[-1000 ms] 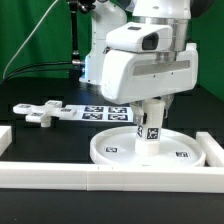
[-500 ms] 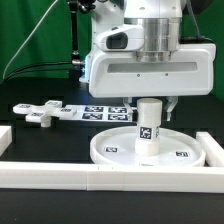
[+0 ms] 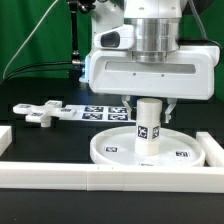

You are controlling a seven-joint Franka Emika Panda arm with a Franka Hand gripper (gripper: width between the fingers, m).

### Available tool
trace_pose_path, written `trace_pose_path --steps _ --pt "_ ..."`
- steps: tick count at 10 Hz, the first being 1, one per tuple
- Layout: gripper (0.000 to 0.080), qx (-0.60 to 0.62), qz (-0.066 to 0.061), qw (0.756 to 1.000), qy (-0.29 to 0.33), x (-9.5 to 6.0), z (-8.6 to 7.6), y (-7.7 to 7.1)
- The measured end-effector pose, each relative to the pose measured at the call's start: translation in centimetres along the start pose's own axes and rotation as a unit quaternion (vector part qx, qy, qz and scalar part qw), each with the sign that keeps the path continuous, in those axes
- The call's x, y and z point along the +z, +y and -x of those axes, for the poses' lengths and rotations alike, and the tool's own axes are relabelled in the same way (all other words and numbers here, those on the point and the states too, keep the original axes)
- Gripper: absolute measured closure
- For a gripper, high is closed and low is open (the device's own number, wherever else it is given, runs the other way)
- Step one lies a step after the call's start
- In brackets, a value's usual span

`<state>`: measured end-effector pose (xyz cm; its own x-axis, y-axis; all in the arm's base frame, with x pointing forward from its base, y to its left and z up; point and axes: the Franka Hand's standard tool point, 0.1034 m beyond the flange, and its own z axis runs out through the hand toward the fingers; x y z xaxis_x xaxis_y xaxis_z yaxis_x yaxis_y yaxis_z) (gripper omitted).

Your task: Assemble round table

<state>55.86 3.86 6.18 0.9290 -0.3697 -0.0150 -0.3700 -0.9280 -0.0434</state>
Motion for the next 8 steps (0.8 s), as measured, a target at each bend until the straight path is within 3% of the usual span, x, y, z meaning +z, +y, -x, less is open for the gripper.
trace_pose_path --steps 2,5,8 --pt "0.0393 0.095 -0.008 0.995 -0.005 0.02 0.21 0.09" --pt "0.0393 0.240 -0.009 0.971 -0.010 0.04 0.40 0.00" --pt "0.0393 0.383 -0.019 0.923 -0.017 0.06 0.37 0.00"
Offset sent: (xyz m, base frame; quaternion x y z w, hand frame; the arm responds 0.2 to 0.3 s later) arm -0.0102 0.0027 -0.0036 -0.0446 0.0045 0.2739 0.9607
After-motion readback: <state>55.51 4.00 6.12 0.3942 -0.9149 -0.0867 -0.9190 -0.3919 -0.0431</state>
